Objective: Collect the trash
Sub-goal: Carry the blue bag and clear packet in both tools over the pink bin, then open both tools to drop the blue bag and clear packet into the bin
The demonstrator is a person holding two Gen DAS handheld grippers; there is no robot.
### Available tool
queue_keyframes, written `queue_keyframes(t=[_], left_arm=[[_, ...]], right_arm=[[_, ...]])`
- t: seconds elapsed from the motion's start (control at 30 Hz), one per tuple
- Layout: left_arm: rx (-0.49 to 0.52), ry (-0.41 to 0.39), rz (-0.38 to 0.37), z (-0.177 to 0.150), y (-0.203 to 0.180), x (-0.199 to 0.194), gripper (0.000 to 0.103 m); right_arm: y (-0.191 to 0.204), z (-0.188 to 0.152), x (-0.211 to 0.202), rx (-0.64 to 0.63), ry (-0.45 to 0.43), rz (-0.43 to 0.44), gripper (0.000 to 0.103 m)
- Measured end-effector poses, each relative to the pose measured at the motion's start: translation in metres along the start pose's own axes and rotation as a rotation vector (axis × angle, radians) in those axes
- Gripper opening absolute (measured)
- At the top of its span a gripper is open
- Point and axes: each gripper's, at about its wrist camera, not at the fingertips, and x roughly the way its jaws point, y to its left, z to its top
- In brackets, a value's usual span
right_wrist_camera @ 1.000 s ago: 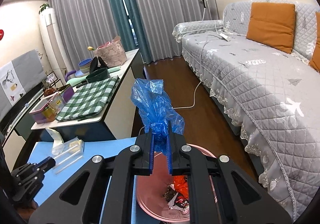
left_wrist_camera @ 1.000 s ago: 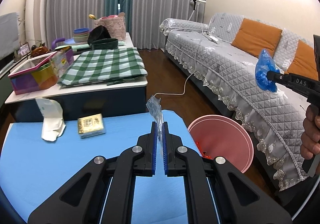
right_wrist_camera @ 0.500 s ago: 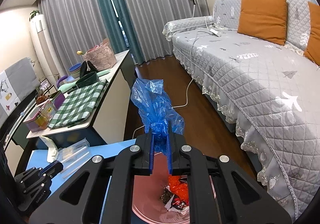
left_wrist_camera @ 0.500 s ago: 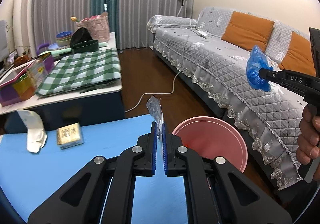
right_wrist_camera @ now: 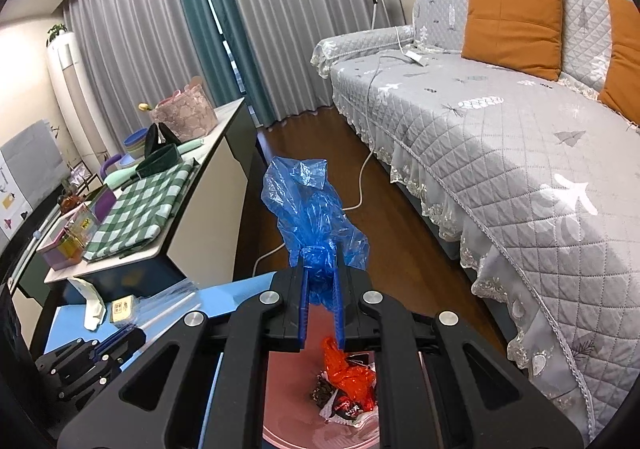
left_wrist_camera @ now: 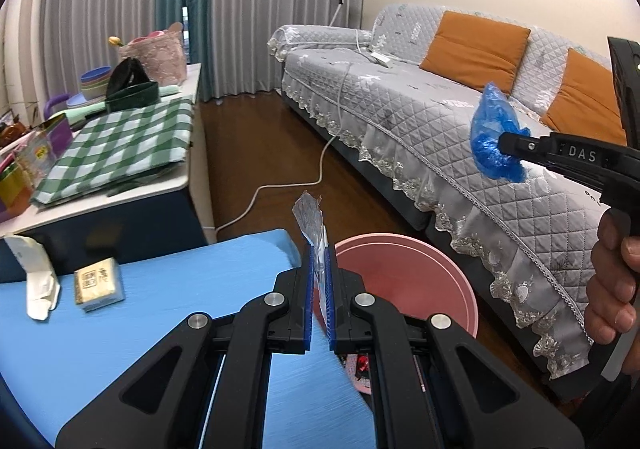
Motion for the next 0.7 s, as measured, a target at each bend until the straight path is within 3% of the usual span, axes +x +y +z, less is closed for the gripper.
queue_keyframes(t=[0.7], left_arm=[[0.017, 0.062, -0.05, -0.011, -0.02, 0.035, 0.005]], right_arm=[[0.004, -0.013, 0.018, -0.048, 0.068, -0.025, 0.011]])
